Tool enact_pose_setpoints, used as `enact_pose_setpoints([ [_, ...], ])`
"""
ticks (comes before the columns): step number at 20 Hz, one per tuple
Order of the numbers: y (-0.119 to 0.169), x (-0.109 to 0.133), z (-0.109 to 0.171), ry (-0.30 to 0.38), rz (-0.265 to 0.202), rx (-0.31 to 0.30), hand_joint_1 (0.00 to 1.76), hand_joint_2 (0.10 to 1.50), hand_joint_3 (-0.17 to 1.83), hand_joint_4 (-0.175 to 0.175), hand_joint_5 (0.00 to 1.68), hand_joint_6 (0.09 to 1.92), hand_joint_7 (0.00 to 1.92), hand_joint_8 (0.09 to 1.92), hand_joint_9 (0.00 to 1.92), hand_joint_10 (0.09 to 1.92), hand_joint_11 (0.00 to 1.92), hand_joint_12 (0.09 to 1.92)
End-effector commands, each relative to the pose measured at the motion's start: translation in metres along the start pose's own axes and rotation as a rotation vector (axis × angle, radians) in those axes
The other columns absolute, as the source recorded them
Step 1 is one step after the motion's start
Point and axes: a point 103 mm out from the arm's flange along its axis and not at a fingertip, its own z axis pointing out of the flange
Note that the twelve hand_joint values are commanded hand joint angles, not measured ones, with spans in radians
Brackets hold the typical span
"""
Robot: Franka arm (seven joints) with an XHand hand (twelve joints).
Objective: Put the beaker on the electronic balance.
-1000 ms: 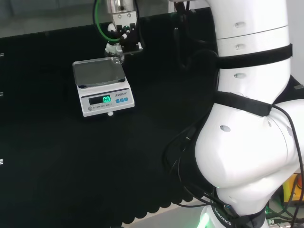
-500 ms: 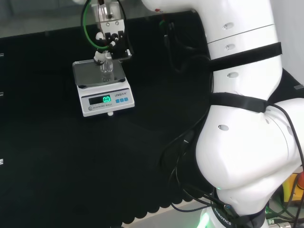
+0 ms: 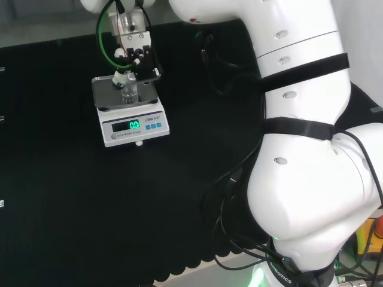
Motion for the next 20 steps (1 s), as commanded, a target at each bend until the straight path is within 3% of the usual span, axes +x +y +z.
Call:
enact_pose_setpoints([
  [1,-0.01,0.008,-0.011,-0.067,-0.027,0.016,0.98,1.2,-0.17,-0.175,0.27,0.51,0.53,1.06,0.79,0.89,0.99,1.12],
  [5,-0.024,0.014,-0.035,-0.15,-0.03,0.015,0.84,1.09,-0.17,-0.175,0.25,0.18,0.23,0.97,0.4,0.93,0.7,1.3],
  [9,-0.035,0.022,-0.051,-0.194,-0.036,0.014,0.76,1.01,-0.17,-0.175,0.21,0.09,0.02,0.86,0.12,0.96,0.5,1.38],
  [14,-0.04,0.027,-0.06,-0.191,-0.044,0.013,0.7,0.97,-0.17,-0.175,0.17,0.09,0.0,0.6,0.0,0.94,0.42,1.42],
  [20,-0.044,0.031,-0.067,-0.173,-0.062,0.003,0.68,0.96,-0.17,-0.175,0.15,0.09,0.0,0.55,0.0,0.92,0.41,1.42],
])
